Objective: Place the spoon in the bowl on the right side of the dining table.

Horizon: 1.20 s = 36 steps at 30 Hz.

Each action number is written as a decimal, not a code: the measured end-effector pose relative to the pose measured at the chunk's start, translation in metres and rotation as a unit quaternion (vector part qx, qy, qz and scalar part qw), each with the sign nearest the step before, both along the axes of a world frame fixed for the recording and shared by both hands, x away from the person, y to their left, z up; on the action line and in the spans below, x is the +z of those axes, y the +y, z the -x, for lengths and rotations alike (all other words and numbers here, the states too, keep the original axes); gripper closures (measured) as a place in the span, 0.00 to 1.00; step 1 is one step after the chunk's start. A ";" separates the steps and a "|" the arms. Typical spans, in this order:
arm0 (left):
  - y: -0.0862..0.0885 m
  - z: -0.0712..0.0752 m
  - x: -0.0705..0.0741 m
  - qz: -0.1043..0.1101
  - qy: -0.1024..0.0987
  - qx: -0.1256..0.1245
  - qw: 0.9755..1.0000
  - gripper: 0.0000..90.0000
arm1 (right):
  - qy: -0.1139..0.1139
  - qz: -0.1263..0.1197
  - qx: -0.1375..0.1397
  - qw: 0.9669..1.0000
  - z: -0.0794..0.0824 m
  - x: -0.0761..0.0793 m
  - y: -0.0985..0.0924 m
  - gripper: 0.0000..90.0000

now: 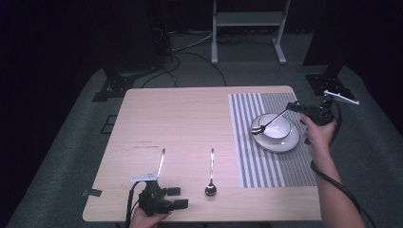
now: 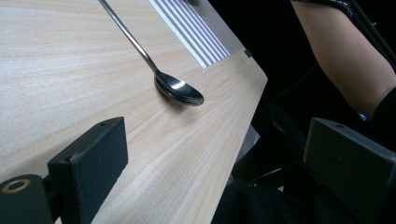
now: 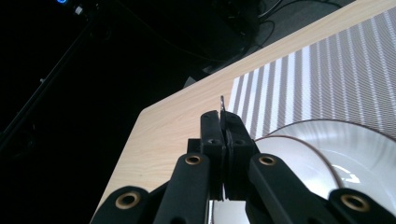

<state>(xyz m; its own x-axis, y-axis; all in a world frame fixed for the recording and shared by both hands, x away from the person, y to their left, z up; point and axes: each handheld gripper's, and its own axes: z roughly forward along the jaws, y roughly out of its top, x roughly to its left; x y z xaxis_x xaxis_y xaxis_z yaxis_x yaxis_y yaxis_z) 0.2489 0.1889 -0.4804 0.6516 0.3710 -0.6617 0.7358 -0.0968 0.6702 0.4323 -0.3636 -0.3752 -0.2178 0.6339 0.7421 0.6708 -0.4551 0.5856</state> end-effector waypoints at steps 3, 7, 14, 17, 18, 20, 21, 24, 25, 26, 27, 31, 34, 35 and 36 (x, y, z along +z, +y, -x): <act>0.000 0.000 0.000 0.000 0.000 0.000 1.000 0.05 | 0.000 -0.001 -0.011 1.000 0.002 0.000 -0.006 0.98; 0.000 0.000 0.000 0.000 0.002 0.001 1.000 0.05 | -0.002 -0.005 -0.027 1.000 0.004 0.000 -0.014 0.98; 0.000 0.000 -0.001 0.002 0.001 0.001 1.000 0.05 | 0.000 -0.018 -0.059 0.998 0.006 -0.003 -0.024 0.98; 0.001 0.000 -0.001 0.002 0.002 0.001 1.000 0.06 | 0.004 -0.018 -0.067 0.998 0.007 -0.005 -0.027 0.98; 0.001 0.000 -0.001 0.002 0.001 0.001 1.000 0.05 | 0.003 -0.016 -0.069 0.997 0.007 -0.006 -0.028 0.98; 0.001 0.000 -0.001 0.002 0.002 0.000 1.000 0.05 | 0.005 -0.015 -0.074 0.997 0.007 -0.006 -0.029 0.98; 0.000 0.000 -0.001 0.002 0.002 0.000 1.000 0.05 | 0.006 -0.014 -0.075 0.997 0.007 -0.007 -0.029 0.98; 0.000 0.000 -0.001 0.003 0.003 0.001 1.000 0.05 | 0.006 -0.012 -0.079 0.997 0.008 -0.008 -0.031 0.98; 0.000 0.000 -0.001 0.003 0.003 0.001 1.000 0.05 | 0.006 -0.009 -0.081 0.997 0.008 -0.009 -0.031 0.98; 0.000 0.000 -0.001 0.003 0.003 0.001 1.000 0.05 | 0.007 -0.006 -0.081 0.997 0.008 -0.010 -0.031 0.98; 0.000 0.000 -0.001 0.004 0.003 0.001 1.000 0.05 | 0.009 -0.003 -0.082 0.997 0.008 -0.010 -0.031 0.97; 0.000 0.000 -0.002 0.003 0.003 0.000 1.000 0.05 | 0.015 0.006 -0.085 0.996 0.009 -0.014 -0.032 0.97; 0.000 0.000 -0.002 0.003 0.005 0.001 1.000 0.05 | 0.016 0.008 -0.088 0.996 0.009 -0.018 -0.033 0.97; 0.000 0.000 -0.002 0.004 0.005 0.001 1.000 0.05 | 0.018 0.010 -0.088 0.996 0.009 -0.019 -0.033 0.97; 0.000 0.000 -0.002 0.004 0.005 0.001 1.000 0.05 | 0.019 0.012 -0.088 0.996 0.009 -0.020 -0.033 0.97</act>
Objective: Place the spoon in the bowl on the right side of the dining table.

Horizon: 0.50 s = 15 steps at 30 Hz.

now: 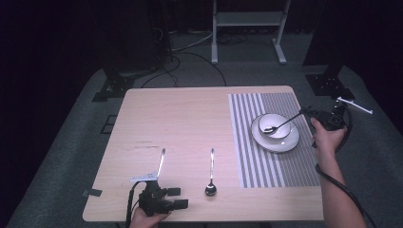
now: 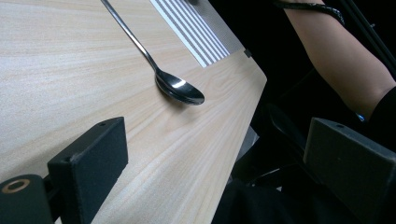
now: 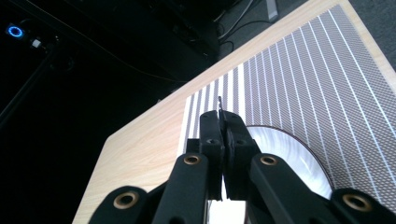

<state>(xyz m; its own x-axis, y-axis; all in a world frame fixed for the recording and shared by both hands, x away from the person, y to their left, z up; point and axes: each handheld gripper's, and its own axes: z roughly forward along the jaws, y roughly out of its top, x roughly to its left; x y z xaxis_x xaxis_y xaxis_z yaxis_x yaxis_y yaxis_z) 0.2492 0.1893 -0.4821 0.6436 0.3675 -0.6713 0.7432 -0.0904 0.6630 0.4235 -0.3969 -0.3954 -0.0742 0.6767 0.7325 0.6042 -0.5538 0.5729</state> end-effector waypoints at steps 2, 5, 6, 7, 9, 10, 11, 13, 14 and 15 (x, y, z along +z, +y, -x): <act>0.000 0.000 0.000 0.000 0.000 0.000 1.000 0.05 | 0.002 0.001 -0.002 1.000 0.000 -0.002 -0.001 0.97; 0.000 0.000 0.000 0.000 0.000 0.000 1.000 0.05 | 0.006 0.000 -0.005 1.000 0.000 -0.006 -0.003 0.97; 0.000 0.000 0.000 0.000 0.000 0.000 1.000 0.05 | 0.007 -0.001 -0.006 1.000 0.000 -0.007 -0.003 0.97; 0.000 0.000 0.000 0.000 0.000 0.001 1.000 0.05 | 0.007 -0.003 -0.006 1.000 0.001 -0.008 -0.004 0.97; 0.000 0.000 0.000 0.000 0.000 0.002 1.000 0.05 | 0.007 -0.003 -0.006 1.000 0.001 -0.009 -0.004 0.97; 0.000 0.000 0.000 0.000 -0.001 0.002 1.000 0.05 | 0.008 -0.002 -0.006 1.000 0.001 -0.009 -0.004 0.97; 0.000 0.000 0.000 0.000 -0.002 0.001 1.000 0.05 | 0.009 -0.001 -0.006 1.000 0.001 -0.010 -0.004 0.97; 0.001 0.000 0.000 0.000 -0.004 0.001 1.000 0.05 | 0.010 -0.002 -0.006 1.000 0.000 -0.011 -0.004 0.97; 0.001 0.000 0.000 -0.001 -0.004 0.002 1.000 0.05 | 0.010 -0.002 -0.006 1.000 0.000 -0.011 -0.004 0.97; 0.001 0.000 0.000 -0.001 -0.004 0.002 1.000 0.05 | 0.012 -0.002 -0.006 1.000 0.000 -0.012 -0.004 0.96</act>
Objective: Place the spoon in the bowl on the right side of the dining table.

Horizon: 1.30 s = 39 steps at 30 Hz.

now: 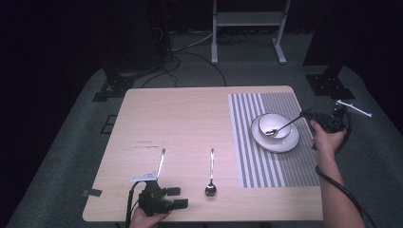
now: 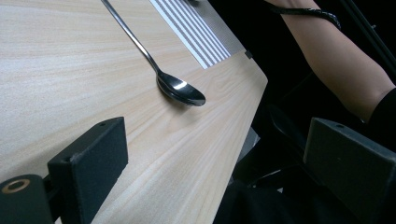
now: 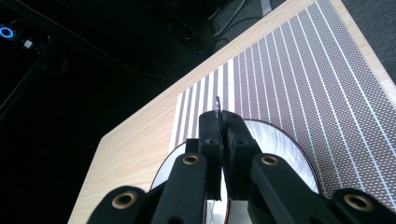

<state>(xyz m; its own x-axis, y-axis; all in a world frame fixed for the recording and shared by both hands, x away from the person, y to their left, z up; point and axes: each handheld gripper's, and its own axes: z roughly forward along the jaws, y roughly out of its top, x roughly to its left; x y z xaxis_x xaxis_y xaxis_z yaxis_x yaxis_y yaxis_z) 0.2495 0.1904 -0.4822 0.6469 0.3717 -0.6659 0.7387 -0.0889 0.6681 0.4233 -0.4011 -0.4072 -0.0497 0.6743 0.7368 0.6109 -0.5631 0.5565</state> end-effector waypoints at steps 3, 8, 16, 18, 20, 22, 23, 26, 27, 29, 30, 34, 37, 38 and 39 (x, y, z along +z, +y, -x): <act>0.000 0.000 0.000 0.001 0.001 0.002 1.000 0.05 | 0.002 0.000 0.003 1.000 0.000 -0.002 0.000 0.96; 0.000 0.000 0.000 0.001 0.000 0.001 1.000 0.05 | 0.002 -0.002 0.004 1.000 0.000 -0.004 0.000 0.96; -0.001 0.001 0.001 0.004 0.002 0.002 1.000 0.05 | 0.005 -0.006 0.007 1.000 0.001 -0.009 -0.002 0.90; -0.001 0.001 0.001 0.003 0.001 0.001 1.000 0.05 | 0.007 -0.009 0.009 1.000 0.002 -0.010 -0.003 0.90; -0.001 0.000 0.000 0.002 0.001 0.001 1.000 0.05 | 0.008 -0.010 0.009 1.000 0.002 -0.012 -0.003 0.89; -0.001 0.001 0.000 0.003 0.002 0.001 1.000 0.05 | 0.008 -0.011 0.011 1.000 0.003 -0.013 -0.003 0.88; -0.001 0.001 0.001 0.003 0.002 0.001 1.000 0.05 | 0.009 -0.010 0.012 1.000 0.004 -0.014 -0.003 0.88; -0.002 0.001 0.001 0.003 0.002 0.001 1.000 0.05 | 0.007 -0.011 0.014 1.000 0.006 -0.015 -0.003 0.86; -0.002 0.001 0.001 0.003 0.002 0.001 1.000 0.05 | 0.005 -0.010 0.015 1.000 0.008 -0.016 -0.004 0.85; -0.002 0.001 0.000 0.004 0.002 0.002 1.000 0.05 | 0.002 -0.011 0.018 1.000 0.011 -0.017 -0.004 0.84; -0.002 0.001 0.000 0.004 0.002 0.002 1.000 0.05 | 0.000 -0.012 0.020 1.000 0.012 -0.017 -0.003 0.84; -0.003 0.001 0.001 0.003 0.002 0.001 1.000 0.05 | -0.003 -0.007 0.025 1.000 0.016 -0.016 -0.002 0.83; -0.003 0.001 0.001 0.003 0.001 0.000 1.000 0.05 | -0.006 -0.002 0.031 1.000 0.022 -0.014 -0.001 0.82; -0.003 0.001 0.001 0.003 0.001 0.000 1.000 0.05 | -0.006 -0.002 0.031 1.000 0.022 -0.014 -0.001 0.82; -0.003 0.001 0.001 0.003 0.002 -0.001 1.000 0.05 | -0.007 -0.002 0.037 0.999 0.024 -0.014 0.000 0.82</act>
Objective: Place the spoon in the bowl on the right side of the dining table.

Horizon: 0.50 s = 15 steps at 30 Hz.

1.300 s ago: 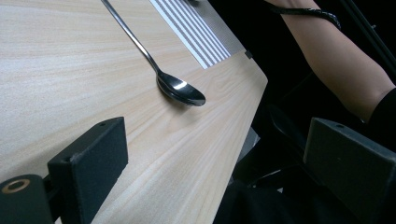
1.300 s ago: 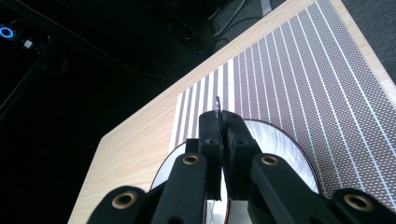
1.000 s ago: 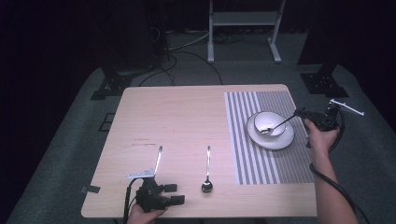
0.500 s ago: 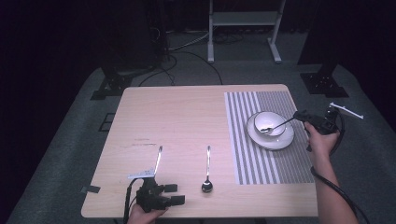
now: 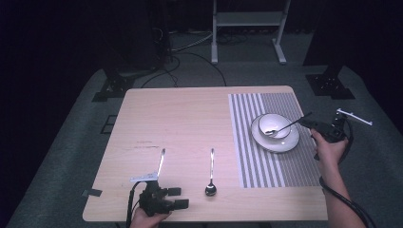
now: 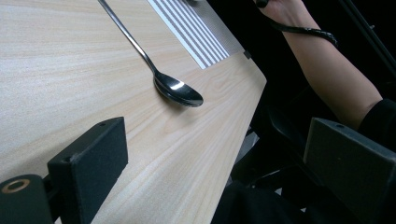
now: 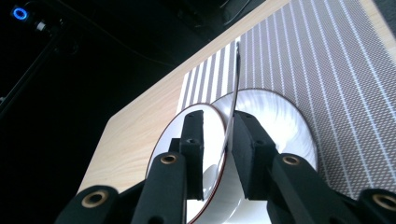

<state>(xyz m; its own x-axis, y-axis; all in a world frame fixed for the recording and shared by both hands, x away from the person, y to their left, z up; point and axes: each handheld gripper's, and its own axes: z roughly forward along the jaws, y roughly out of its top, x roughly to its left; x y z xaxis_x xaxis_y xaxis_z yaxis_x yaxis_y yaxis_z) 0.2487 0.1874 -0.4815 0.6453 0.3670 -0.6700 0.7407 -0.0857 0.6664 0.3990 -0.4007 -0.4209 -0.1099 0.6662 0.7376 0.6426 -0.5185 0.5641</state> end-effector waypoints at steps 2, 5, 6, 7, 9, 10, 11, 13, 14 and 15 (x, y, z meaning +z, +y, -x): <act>0.000 0.000 0.000 0.000 0.000 0.000 1.000 0.05 | -0.001 0.001 0.004 1.000 0.002 0.000 0.001 0.82; -0.001 0.000 0.000 0.000 0.000 -0.001 1.000 0.05 | -0.003 0.000 0.008 1.000 0.004 0.001 0.002 0.82; 0.000 0.000 0.000 0.000 0.000 -0.001 1.000 0.05 | -0.003 0.000 0.009 1.000 0.005 0.001 0.003 0.82; 0.000 0.000 0.000 0.000 -0.001 0.000 1.000 0.05 | -0.003 0.000 0.011 1.000 0.006 0.001 0.004 0.82; -0.001 0.000 0.000 -0.001 0.000 -0.001 1.000 0.05 | -0.003 0.001 0.016 1.000 0.008 0.001 0.006 0.82; -0.001 0.000 0.000 -0.001 0.000 -0.001 1.000 0.05 | -0.002 -0.002 0.019 1.000 0.009 0.000 0.007 0.82; -0.001 0.000 0.000 -0.001 0.000 0.000 1.000 0.05 | -0.002 -0.002 0.019 1.000 0.009 0.000 0.007 0.82; -0.001 -0.001 0.000 0.000 0.000 0.000 1.000 0.05 | -0.001 -0.003 0.021 1.000 0.010 -0.001 0.009 0.82; -0.001 -0.001 0.000 0.000 0.000 0.000 1.000 0.05 | -0.001 -0.003 0.023 1.000 0.010 -0.002 0.010 0.82; -0.001 -0.001 0.000 0.000 -0.001 0.000 1.000 0.05 | 0.000 -0.003 0.025 1.000 0.010 -0.003 0.011 0.82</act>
<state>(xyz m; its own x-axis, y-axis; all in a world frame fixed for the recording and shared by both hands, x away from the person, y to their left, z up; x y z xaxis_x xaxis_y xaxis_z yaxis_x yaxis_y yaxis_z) 0.2496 0.1865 -0.4812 0.6465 0.3667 -0.6690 0.7396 -0.0861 0.6675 0.3891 -0.3896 -0.4239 -0.1421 0.6558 0.7414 0.6679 -0.4893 0.5608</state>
